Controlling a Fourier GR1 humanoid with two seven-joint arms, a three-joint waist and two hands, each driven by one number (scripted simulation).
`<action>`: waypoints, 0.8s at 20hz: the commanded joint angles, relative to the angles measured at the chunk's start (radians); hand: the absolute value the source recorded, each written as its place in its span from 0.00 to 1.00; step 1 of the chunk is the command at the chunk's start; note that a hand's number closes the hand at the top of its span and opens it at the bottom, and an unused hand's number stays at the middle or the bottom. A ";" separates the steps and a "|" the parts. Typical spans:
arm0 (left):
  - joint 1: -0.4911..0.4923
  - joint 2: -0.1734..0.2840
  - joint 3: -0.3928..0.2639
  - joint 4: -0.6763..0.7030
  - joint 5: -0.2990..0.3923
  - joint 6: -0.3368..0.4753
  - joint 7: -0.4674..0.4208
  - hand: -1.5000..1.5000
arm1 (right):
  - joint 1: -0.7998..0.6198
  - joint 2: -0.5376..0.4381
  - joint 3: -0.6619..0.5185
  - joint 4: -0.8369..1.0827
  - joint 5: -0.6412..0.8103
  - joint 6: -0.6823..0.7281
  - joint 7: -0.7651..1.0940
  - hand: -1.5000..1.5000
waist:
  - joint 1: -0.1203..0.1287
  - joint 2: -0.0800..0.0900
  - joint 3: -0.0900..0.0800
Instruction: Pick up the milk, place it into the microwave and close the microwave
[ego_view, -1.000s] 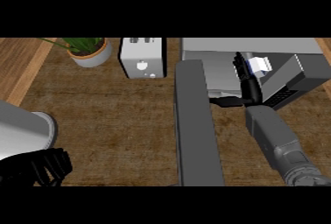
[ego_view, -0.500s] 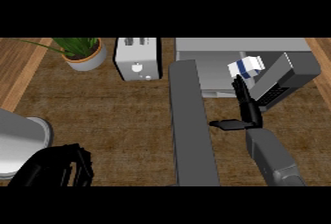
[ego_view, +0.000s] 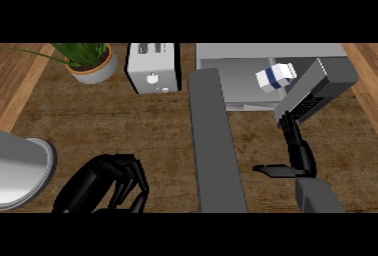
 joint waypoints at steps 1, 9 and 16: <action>-0.109 -0.001 -0.096 0.115 -0.075 0.051 -0.021 1.00 | 0.100 -0.052 0.006 -0.129 -0.031 0.067 0.040 0.00 | -0.002 0.002 0.000; -0.264 -0.001 -0.305 0.425 -0.182 0.206 -0.121 1.00 | 0.329 -0.061 0.041 -0.449 -0.086 0.148 0.089 0.00 | -0.006 0.004 0.000; -0.363 -0.001 -0.432 0.757 -0.214 0.412 -0.309 1.00 | 0.522 -0.137 0.067 -0.712 -0.104 0.223 0.079 0.00 | -0.022 0.008 -0.001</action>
